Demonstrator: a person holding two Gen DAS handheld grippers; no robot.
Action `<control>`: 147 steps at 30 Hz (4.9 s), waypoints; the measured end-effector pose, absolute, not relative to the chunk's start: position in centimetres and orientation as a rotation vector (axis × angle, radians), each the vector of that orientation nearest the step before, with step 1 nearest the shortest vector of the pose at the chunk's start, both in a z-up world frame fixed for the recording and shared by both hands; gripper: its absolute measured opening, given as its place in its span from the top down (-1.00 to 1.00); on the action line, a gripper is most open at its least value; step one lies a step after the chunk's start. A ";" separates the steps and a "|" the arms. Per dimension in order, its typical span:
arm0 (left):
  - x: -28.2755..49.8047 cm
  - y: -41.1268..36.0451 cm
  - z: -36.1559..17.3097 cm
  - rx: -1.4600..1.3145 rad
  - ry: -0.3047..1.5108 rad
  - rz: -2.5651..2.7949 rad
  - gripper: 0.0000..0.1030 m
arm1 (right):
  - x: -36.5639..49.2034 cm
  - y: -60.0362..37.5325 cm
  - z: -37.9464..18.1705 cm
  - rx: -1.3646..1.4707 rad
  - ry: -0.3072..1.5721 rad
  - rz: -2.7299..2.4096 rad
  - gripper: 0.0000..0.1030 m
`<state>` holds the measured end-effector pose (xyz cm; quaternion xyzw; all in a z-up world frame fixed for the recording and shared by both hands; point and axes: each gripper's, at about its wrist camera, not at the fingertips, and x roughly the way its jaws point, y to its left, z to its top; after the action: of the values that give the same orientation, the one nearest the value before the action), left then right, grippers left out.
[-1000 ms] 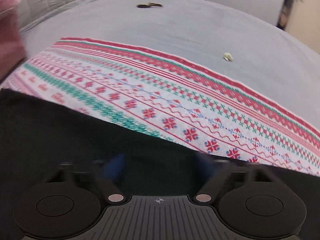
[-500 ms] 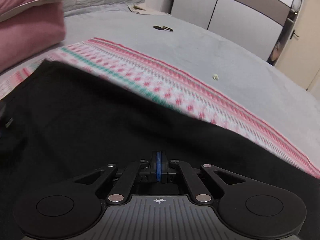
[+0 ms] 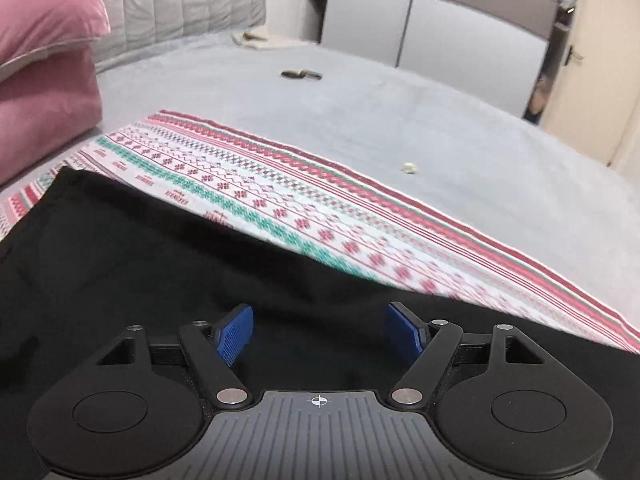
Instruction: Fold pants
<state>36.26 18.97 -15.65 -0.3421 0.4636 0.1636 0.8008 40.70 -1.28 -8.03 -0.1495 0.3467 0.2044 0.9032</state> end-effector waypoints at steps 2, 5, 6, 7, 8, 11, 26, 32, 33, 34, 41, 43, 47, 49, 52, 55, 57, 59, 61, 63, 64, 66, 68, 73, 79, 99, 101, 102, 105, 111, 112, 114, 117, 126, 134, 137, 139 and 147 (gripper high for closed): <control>36.3 19.4 -15.9 -0.757 1.001 0.362 -1.00 | 42.8 0.6 -8.5 -0.319 0.731 0.467 -0.45; 36.4 20.0 -16.0 -0.776 0.999 0.366 -1.00 | 44.9 3.9 -9.4 -0.417 0.732 0.528 -0.45; 36.4 19.9 -16.0 -0.766 1.003 0.362 -1.00 | 45.1 4.6 -9.7 -0.445 0.734 0.545 -0.45; 36.5 19.8 -16.0 -0.759 1.008 0.357 -1.00 | 45.6 5.4 -10.1 -0.477 0.746 0.563 -0.45; 36.5 19.8 -16.1 -0.756 1.012 0.354 -1.00 | 46.0 5.9 -10.7 -0.504 0.769 0.582 -0.44; 36.6 20.1 -16.2 -0.773 1.016 0.349 -1.00 | 46.6 6.8 -12.1 -0.522 0.868 0.621 0.93; 32.9 23.7 -13.9 -1.103 0.730 0.268 -1.00 | 27.8 4.7 -9.8 -0.651 0.668 0.545 0.99; 33.6 23.3 -13.3 -0.942 0.785 0.349 -1.00 | 21.4 5.1 -13.2 -0.620 0.697 0.473 0.98; 33.6 23.4 -13.8 -0.939 0.810 0.381 -1.00 | 20.9 5.1 -13.5 -0.620 0.701 0.473 0.97; 33.6 23.5 -14.2 -0.951 0.824 0.407 -1.00 | 20.5 4.9 -13.8 -0.620 0.719 0.490 0.95; 33.0 23.9 -14.6 -0.956 0.867 0.480 0.20 | 22.3 -0.3 -11.7 -0.441 0.808 0.469 -0.29; 32.2 24.0 -14.6 -0.955 0.869 0.488 0.22 | 24.4 -3.4 -10.2 -0.342 0.784 0.372 -0.52; 32.0 23.7 -14.3 -0.941 0.873 0.513 0.27 | 31.0 -11.2 -8.2 -0.027 0.828 0.150 -0.52; 31.9 23.5 -14.2 -0.932 0.873 0.515 0.28 | 34.4 -14.4 -7.8 0.109 0.851 0.065 -0.53; 31.9 23.5 -14.2 -0.927 0.876 0.518 0.32 | 39.2 -15.6 -7.5 0.142 0.866 -0.009 -0.53; 32.0 23.5 -14.3 -0.931 0.878 0.518 0.34 | 42.8 -15.4 -8.5 0.135 0.911 -0.086 -0.60; 32.5 23.8 -14.6 -0.938 0.880 0.520 0.38 | 43.8 -15.4 -10.0 0.111 0.951 -0.190 -0.61; 32.7 24.0 -14.7 -0.935 0.882 0.521 0.40 | 45.4 -15.7 -11.5 0.092 0.995 -0.298 -0.57; 32.8 24.1 -14.7 -0.933 0.884 0.519 0.41 | 45.5 -16.2 -12.8 0.079 1.014 -0.323 0.15; 32.8 24.1 -14.6 -0.936 0.882 0.517 0.44 | 44.4 -17.6 -13.0 0.121 0.995 -0.323 1.00; 32.8 24.1 -14.5 -0.935 0.879 0.515 0.44 | 43.3 -18.7 -12.4 0.181 0.967 -0.307 1.00; 32.7 24.2 -14.4 -0.938 0.872 0.511 0.46 | 40.1 -20.0 -10.5 0.193 0.876 -0.305 1.00; 32.5 24.3 -14.3 -0.939 0.870 0.507 0.46 | 35.7 -21.1 -8.6 0.151 0.786 -0.317 1.00; 32.3 23.9 -13.8 -0.906 0.856 0.510 0.48 | 21.8 -26.8 -7.9 0.327 0.729 -0.341 1.00; 30.5 23.4 -13.4 -0.826 0.847 0.514 0.49 | 16.0 -31.8 -13.6 0.608 0.872 -0.368 0.78; 26.6 26.2 -14.2 -0.801 0.926 0.300 0.19 | 13.6 -43.4 -11.3 0.674 0.668 -0.535 1.00; 26.0 26.4 -14.0 -0.799 0.922 0.301 0.12 | 12.0 -41.5 -9.9 0.636 0.640 -0.527 1.00; 25.7 26.5 -13.8 -0.801 0.919 0.303 0.09 | 11.6 -41.2 -9.4 0.616 0.630 -0.528 1.00; 24.6 27.5 -13.3 -0.823 0.901 0.306 0.07 | 10.5 -41.3 -8.5 0.566 0.607 -0.573 1.00; 22.8 29.2 -12.6 -0.864 0.855 0.322 0.03 | 10.5 -42.4 -9.4 0.543 0.651 -0.553 1.00; 22.5 29.5 -12.5 -0.877 0.841 0.318 -0.02 | 10.8 -42.5 -9.8 0.551 0.677 -0.512 0.93; 22.2 29.6 -12.2 -0.877 0.825 0.310 -0.29 | 10.9 -42.6 -10.3 0.607 0.698 -0.469 0.73; 22.6 29.4 -12.2 -0.882 0.806 0.312 -0.66 | 11.1 -42.8 -10.9 0.649 0.720 -0.467 0.07; 25.7 29.2 -13.5 -0.837 0.834 0.376 0.35 | 12.7 -43.4 -12.4 0.626 0.748 -0.505 0.77; 24.9 30.4 -13.0 -0.804 0.812 0.358 0.50 | 11.8 -44.5 -11.4 0.634 0.701 -0.518 0.89; 24.7 30.1 -13.2 -0.767 0.834 0.358 0.50 | 11.1 -45.0 -10.9 0.560 0.705 -0.608 0.71; 24.8 29.9 -13.2 -0.753 0.836 0.358 0.50 | 10.5 -45.2 -10.0 0.545 0.633 -0.616 0.69; 24.8 29.6 -13.0 -0.719 0.845 0.360 0.49 | 10.1 -45.0 -7.7 0.553 0.420 -0.644 0.62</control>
<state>24.79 29.65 -12.99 -0.3393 0.3988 0.1702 0.8348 10.06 -45.04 -7.70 0.2664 0.2022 -0.3101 0.8899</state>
